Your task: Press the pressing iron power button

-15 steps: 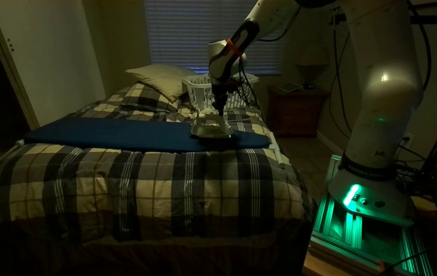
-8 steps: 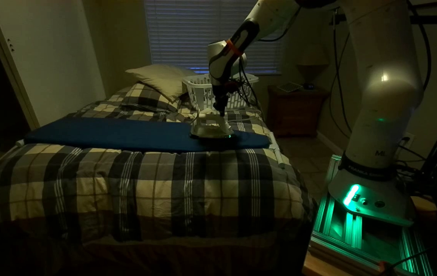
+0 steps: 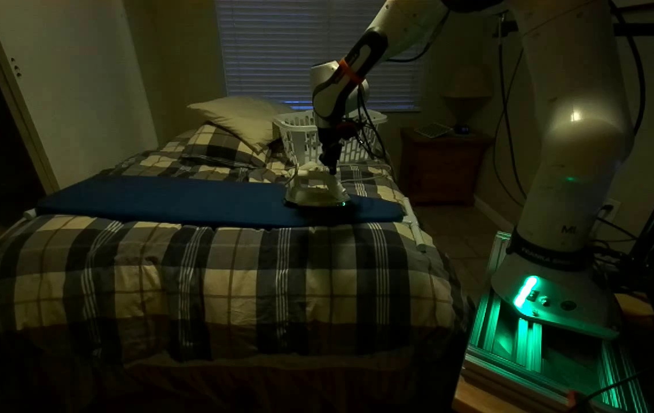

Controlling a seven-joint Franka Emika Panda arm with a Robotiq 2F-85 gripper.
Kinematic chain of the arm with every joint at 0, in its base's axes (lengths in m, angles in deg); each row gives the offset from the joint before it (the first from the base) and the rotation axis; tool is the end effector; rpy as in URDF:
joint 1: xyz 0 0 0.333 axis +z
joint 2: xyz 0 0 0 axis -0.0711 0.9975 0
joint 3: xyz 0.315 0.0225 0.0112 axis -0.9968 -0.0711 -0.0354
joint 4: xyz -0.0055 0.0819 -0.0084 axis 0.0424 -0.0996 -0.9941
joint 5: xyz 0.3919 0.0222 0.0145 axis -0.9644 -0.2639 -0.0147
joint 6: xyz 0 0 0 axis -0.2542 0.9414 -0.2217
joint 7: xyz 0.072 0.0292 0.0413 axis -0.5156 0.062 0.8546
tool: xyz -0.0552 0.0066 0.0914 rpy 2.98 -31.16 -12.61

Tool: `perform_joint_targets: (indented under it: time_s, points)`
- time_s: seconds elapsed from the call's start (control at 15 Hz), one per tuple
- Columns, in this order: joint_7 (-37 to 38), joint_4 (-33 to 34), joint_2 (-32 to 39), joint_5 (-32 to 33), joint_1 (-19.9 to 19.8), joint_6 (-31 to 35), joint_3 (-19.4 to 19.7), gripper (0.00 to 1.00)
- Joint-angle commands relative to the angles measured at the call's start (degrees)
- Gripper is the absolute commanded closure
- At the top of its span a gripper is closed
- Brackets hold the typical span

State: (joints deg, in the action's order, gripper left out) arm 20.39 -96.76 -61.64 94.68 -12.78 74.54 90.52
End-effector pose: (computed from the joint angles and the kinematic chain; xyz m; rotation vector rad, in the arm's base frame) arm 0.6173 -0.1641 0.2685 2.9484 0.0906 -0.0036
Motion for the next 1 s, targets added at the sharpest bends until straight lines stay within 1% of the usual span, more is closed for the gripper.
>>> perform_joint_targets:
  time_s: [0.0, 0.93]
  points:
    - [-0.8, 1.2, 1.4, -1.6, -0.4, -0.6, -0.6, 1.00]
    - [0.2, 2.6, 4.4, -1.0, -0.1, -0.6, -0.3, 1.00]
